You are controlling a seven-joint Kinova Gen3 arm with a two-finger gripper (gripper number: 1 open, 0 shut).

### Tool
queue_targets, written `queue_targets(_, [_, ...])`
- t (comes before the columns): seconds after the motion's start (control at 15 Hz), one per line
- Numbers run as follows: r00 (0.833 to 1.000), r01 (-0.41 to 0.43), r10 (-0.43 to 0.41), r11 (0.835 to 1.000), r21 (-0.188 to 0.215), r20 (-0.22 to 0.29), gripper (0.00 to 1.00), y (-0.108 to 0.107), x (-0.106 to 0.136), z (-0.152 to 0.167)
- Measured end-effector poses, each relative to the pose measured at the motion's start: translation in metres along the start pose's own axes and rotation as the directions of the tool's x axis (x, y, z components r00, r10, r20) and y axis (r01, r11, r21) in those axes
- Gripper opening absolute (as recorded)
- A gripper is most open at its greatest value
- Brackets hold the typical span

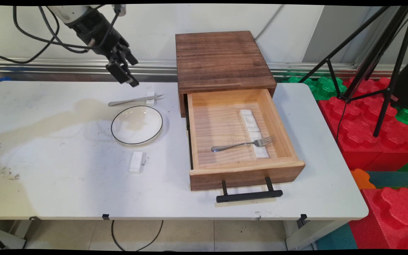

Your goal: Pick up the knife from the left of the white plate

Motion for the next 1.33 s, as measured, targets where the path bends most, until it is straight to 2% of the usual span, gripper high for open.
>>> queue_targets(0.4, [0.995, 0.02, -0.027, 0.997, 0.076, 0.093, 1.0, -0.061, -0.023, 0.02])
queue_targets(0.6, [0.99, 0.012, -0.025, 0.996, 0.092, 0.136, 1.0, -0.088, -0.029, 0.036])
queue_targets(1.0, [0.979, 0.0, -0.013, 0.998, 0.064, 0.206, 1.0, -0.123, -0.043, 0.073])
queue_targets(1.33, [0.969, -0.018, 0.015, 1.0, 0.007, 0.247, 1.0, -0.141, -0.054, 0.111])
